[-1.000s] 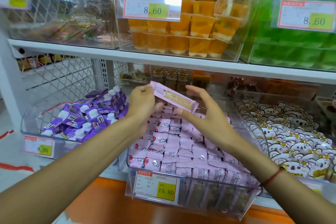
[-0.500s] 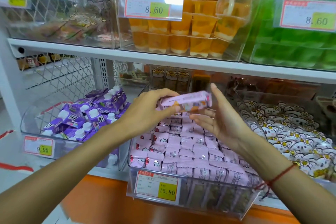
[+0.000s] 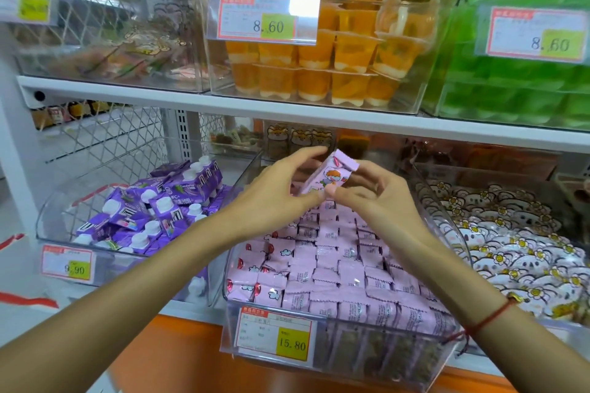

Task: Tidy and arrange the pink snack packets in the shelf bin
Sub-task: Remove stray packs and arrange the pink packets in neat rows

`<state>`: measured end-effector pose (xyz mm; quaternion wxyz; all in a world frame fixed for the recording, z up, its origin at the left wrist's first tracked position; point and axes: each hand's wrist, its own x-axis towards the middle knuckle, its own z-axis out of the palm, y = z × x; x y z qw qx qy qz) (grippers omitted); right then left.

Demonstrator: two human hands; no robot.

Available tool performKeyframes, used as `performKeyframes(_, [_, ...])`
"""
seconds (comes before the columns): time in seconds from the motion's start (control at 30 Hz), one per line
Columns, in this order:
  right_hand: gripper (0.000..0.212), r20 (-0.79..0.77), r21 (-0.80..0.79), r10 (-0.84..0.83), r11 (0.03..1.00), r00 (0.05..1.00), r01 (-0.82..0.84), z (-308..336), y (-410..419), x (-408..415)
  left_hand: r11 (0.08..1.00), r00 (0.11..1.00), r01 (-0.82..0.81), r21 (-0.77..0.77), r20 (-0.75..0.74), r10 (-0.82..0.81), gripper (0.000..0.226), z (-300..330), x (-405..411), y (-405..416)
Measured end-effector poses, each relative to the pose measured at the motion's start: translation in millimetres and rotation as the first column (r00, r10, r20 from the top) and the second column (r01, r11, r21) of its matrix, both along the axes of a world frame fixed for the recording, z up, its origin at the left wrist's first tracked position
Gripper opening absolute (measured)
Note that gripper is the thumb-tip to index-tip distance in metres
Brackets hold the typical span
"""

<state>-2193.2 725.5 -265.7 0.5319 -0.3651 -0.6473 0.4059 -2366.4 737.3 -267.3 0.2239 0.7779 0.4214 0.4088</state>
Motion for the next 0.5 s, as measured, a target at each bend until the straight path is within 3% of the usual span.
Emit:
performKeyframes(0.1, [0.046, -0.037, -0.008, -0.021, 1.0, 0.999, 0.021, -3, 7, 4, 0.998, 0.998, 0.032, 0.051, 0.049, -0.035, 0.045, 3, 1, 5])
performKeyframes(0.17, [0.05, 0.148, -0.046, -0.093, 0.994, 0.985, 0.101, -9, 11, 8, 0.997, 0.996, -0.035, 0.073, 0.08, 0.029, 0.041, 2, -2, 13])
performKeyframes(0.23, [0.049, 0.546, 0.044, -0.173, 0.983, 0.82, 0.178, -24, 16, 16, 0.994, 0.987, -0.107, 0.028, 0.127, 0.102, 0.043, 2, -5, 22])
performKeyframes(0.3, [0.048, 0.798, 0.106, -0.156, 0.987, 0.582, 0.12, -38, 17, 20, 0.993, 0.987, -0.107, -0.042, 0.114, 0.111, 0.043, 1, -4, 31])
performKeyframes(0.37, [0.044, 0.874, 0.121, -0.136, 0.991, 0.467, 0.062, -45, 17, 20, 0.99, 0.994, -0.099, -0.102, 0.031, 0.103, 0.044, -2, -4, 40])
performKeyframes(0.5, [0.042, 0.878, 0.157, -0.167, 0.986, 0.449, 0.061, -44, 18, 22, 0.975, 0.994, -0.075, -0.209, -0.096, 0.055, 0.043, -9, -2, 53])
